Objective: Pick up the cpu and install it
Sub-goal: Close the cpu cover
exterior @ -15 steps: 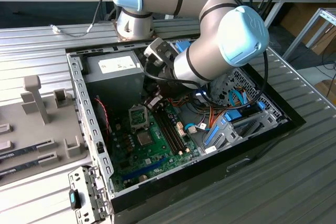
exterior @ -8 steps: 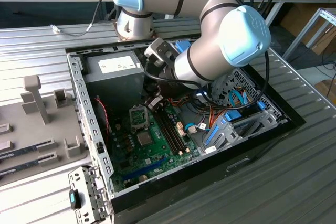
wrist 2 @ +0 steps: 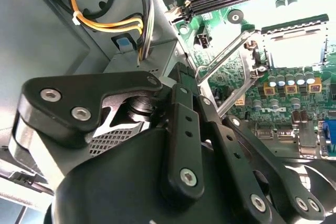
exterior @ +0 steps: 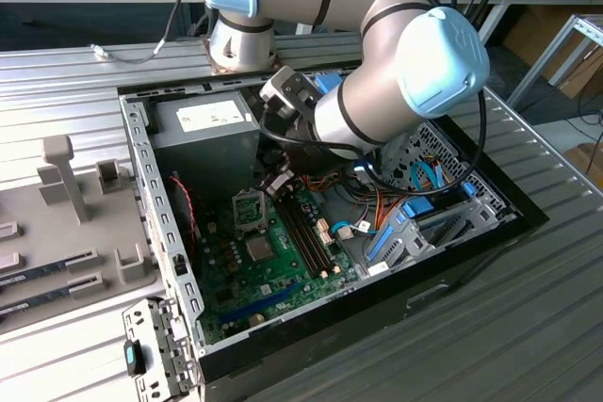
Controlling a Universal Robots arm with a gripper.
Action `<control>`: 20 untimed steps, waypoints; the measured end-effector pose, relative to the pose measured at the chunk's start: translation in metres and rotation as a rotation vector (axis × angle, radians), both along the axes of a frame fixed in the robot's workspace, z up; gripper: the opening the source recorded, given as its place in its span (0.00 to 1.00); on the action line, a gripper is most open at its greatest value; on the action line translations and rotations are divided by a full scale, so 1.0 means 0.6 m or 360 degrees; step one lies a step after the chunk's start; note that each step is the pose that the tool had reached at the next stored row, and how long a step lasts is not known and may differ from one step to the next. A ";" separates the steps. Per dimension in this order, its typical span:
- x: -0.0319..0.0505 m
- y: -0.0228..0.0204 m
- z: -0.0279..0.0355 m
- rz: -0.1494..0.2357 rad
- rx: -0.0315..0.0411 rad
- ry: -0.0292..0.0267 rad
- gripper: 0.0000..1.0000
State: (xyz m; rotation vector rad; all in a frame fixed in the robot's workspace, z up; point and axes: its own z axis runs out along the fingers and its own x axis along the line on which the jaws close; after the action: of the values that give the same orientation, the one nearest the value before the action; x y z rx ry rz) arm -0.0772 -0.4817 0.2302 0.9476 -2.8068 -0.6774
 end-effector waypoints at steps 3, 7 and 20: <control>0.000 -0.0003 0.001 0.0002 0.0000 -0.00002 0.11; 0.000 -0.0007 0.002 0.0002 0.0000 0.00000 0.11; 0.000 -0.0036 0.006 0.0003 0.0001 -0.00001 0.11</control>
State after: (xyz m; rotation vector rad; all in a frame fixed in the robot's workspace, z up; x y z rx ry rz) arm -0.0772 -0.4839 0.2336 0.9499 -2.8057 -0.6783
